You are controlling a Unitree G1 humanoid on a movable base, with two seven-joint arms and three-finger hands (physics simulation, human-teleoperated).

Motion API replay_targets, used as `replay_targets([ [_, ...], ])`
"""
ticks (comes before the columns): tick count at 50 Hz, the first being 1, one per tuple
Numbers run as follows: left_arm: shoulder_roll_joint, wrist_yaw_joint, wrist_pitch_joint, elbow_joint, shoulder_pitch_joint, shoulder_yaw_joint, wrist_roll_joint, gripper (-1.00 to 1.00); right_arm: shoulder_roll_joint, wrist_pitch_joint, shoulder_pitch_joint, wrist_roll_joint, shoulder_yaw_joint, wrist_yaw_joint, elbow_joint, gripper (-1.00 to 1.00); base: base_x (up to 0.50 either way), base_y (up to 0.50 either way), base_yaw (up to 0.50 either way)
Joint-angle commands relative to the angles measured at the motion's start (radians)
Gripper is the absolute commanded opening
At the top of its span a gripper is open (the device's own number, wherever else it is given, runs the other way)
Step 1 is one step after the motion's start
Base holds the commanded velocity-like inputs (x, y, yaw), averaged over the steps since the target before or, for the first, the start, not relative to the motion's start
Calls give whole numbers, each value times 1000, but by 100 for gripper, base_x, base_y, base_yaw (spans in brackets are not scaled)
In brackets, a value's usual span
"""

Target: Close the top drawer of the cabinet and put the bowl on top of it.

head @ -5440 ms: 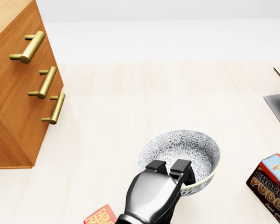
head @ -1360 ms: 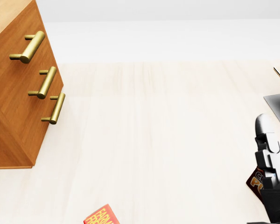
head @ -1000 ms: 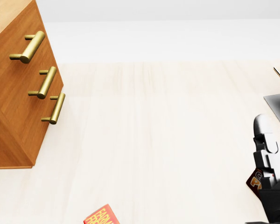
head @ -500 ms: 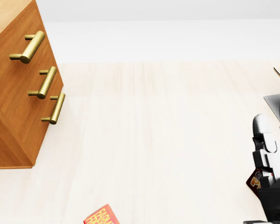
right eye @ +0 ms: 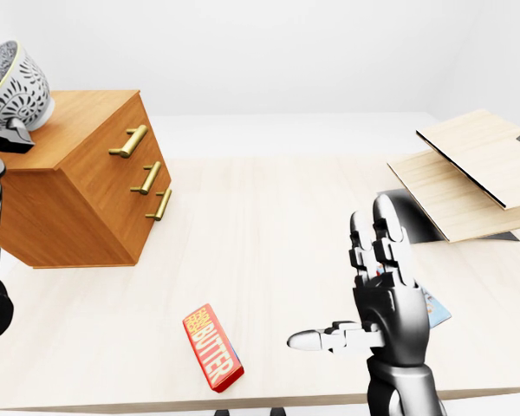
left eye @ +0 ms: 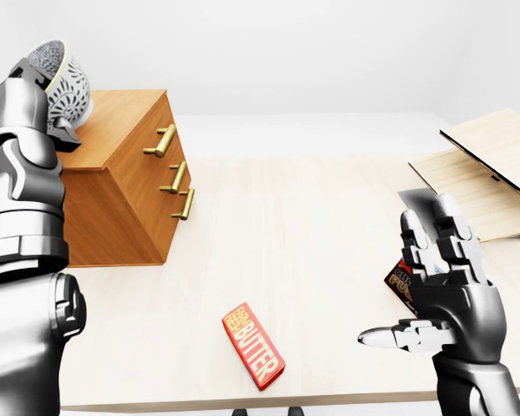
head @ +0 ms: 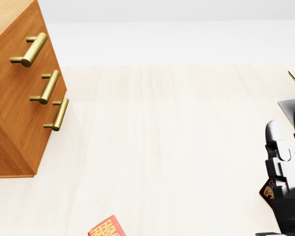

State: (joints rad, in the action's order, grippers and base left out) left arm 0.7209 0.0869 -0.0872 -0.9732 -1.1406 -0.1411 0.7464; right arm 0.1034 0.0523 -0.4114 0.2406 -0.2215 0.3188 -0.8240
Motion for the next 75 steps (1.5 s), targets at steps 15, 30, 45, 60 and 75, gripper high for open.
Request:
replay_targets([
  [15, -27, 96, 0, -129, -6, 15, 20, -100, -5, -2, 6, -6, 8, -5, 11, 100, 0, 0, 0],
  [30, -26, 93, 0, -124, -9, 27, 30, 100, -10, -2, 8, -10, 13, -11, 12, 100, 0, 0, 0],
  [45, -24, 102, 0, -135, -11, 24, 32, 100, -7, -8, 0, -12, 19, -9, 8, 100, 0, 0, 0],
  [60, -25, 111, 0, -130, -2, 22, 31, 100, -7, -11, -5, -11, 21, -9, 7, 100, 0, 0, 0],
  [75, -18, 95, 0, -95, 8, 12, 21, 100, -7, -18, -8, -8, 19, -4, 10, 100, 0, 0, 0],
])
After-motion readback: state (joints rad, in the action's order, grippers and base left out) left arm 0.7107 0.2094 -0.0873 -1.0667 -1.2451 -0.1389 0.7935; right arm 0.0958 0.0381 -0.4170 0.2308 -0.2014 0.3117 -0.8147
